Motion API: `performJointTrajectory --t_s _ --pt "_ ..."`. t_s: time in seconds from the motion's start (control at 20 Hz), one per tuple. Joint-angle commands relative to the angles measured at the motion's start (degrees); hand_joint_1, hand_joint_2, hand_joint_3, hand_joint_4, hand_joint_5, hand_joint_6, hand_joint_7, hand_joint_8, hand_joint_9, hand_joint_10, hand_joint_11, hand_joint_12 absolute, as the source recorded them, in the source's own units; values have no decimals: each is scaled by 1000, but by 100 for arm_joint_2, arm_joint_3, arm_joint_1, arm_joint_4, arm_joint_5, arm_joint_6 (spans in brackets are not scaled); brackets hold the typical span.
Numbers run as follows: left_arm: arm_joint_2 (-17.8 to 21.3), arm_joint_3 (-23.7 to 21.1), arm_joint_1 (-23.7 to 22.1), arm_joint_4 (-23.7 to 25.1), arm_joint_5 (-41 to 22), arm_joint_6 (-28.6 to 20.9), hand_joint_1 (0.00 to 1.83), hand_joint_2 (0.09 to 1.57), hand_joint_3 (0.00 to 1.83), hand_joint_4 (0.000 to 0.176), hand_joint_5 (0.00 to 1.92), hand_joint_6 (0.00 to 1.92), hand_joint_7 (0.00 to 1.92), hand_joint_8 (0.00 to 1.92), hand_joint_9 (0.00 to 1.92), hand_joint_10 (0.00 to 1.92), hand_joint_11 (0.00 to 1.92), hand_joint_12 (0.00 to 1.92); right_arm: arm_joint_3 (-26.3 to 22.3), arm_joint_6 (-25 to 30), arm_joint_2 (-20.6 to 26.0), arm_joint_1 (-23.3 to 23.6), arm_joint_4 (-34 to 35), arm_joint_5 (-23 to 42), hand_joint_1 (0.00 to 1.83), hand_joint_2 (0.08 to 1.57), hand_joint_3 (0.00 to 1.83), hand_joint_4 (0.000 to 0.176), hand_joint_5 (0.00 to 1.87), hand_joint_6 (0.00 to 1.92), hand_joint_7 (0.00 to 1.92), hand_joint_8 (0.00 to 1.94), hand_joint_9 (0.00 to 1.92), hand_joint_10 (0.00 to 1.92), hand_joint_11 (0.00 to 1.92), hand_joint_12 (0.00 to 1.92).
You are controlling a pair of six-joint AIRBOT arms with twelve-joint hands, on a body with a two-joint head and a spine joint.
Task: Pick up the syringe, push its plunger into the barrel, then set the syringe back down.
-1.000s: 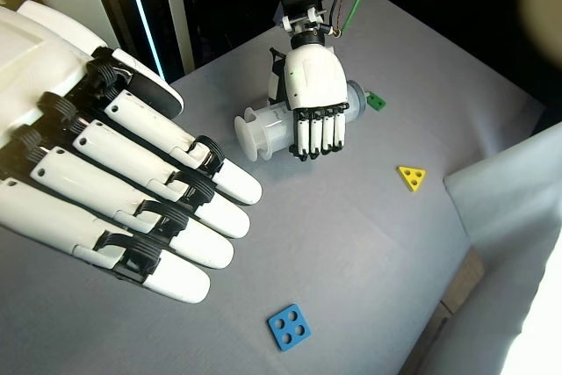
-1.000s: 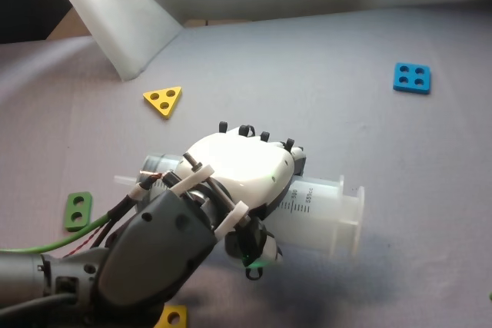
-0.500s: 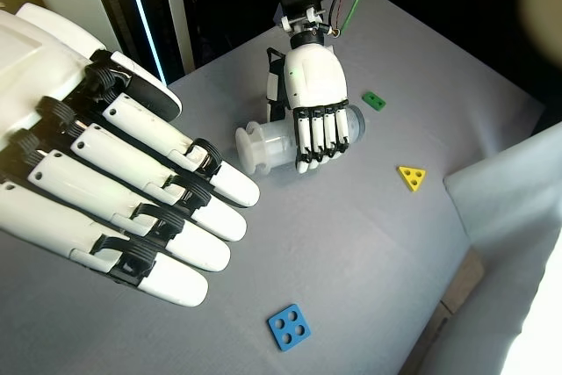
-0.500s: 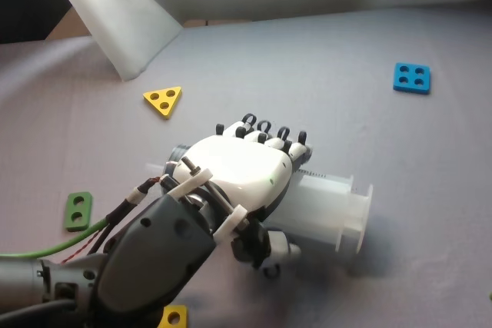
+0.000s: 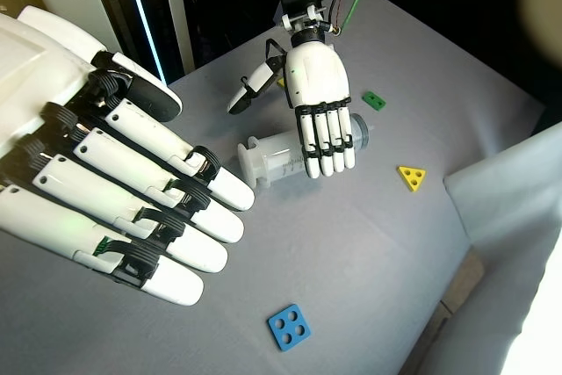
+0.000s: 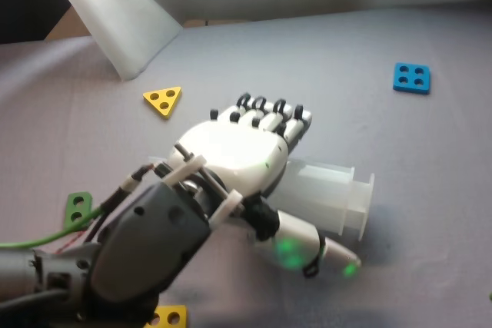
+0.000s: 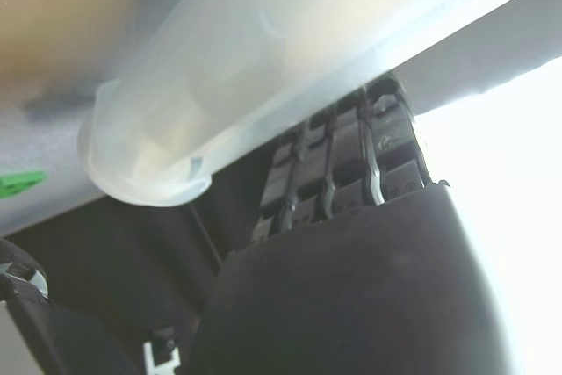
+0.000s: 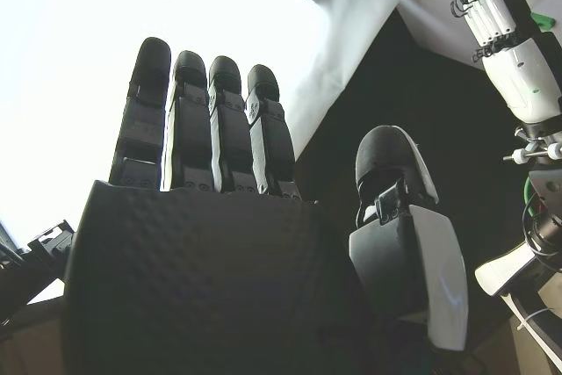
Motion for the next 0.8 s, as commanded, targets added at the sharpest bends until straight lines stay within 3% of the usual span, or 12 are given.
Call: performJointTrajectory --t_s 0.0,0.1,0.2,0.25,0.4,0.45,0.5,0.55,0.6,0.65,0.7,0.75 --pt "64 -6 -128 500 -267 -29 260 595 0 0 0 0 0 0 0 0 0 0 -24 -11 15 56 12 650 0 1296 0 0 247 0 187 0 141 3 0 417" --pt "165 44 -289 687 -108 -133 172 674 0 0 0 0 0 0 0 0 0 0 -39 -12 15 56 12 649 0 1295 0 0 254 2 205 4 157 7 0 459" --pt "228 187 -494 1077 277 -486 65 898 30 0 8 0 7 0 14 2 36 42 -51 -16 17 56 12 621 0 1312 3 0 354 26 340 27 276 41 0 790" --pt "251 269 -592 1268 557 -697 12 1019 7 0 61 20 66 22 70 7 6 246 -58 -21 18 56 12 610 0 1342 8 0 459 52 485 56 410 84 0 1089" --pt "426 552 -859 2617 1527 -2001 24 1164 14 0 193 25 214 21 182 25 0 499 -95 -156 19 57 12 592 0 1395 11 0 579 78 657 89 562 159 0 1362" --pt "550 619 -937 3255 1830 -2613 99 1249 4 0 336 44 392 45 361 82 0 868 -124 -271 19 57 12 577 0 1409 0 0 655 94 733 205 555 513 71 1451" --pt "682 667 -1010 3910 2014 -3194 103 1327 6 0 461 77 547 105 509 179 15 1182 -161 -388 19 58 12 565 0 1431 2 0 687 133 666 603 493 926 141 1536" --pt "815 728 -1035 4860 2050 -4027 125 1430 11 0 479 954 484 1072 416 1155 124 1585 -198 -503 20 59 12 548 0 1464 4 0 622 677 593 1246 479 1521 242 1835" --pt "917 811 -1069 5871 2035 -5004 97 1500 13 0 516 1548 491 1623 408 1724 232 1854 -231 -587 22 59 12 535 11 1491 5 0 540 1251 581 1645 514 1841 351 1904" --pt "988 922 -1108 6974 1939 -6115 97 1500 13 0 516 1548 491 1623 408 1724 232 1854 -248 -596 29 59 12 535 11 1491 5 0 540 1251 581 1645 514 1841 351 1904" --pt "1031 1082 -1141 8227 1561 -7379 196 1566 66 0 732 1905 739 1909 699 1913 722 1918 -252 -596 29 59 12 535 76 1507 2 0 749 1894 796 1929 819 1918 761 1920" --pt "1036 1274 -1188 9193 895 -8219 181 1570 69 0 814 1918 816 1919 744 1919 775 1920 -254 -595 28 59 12 536 57 1527 4 0 869 1916 874 1939 916 1920 946 1921"
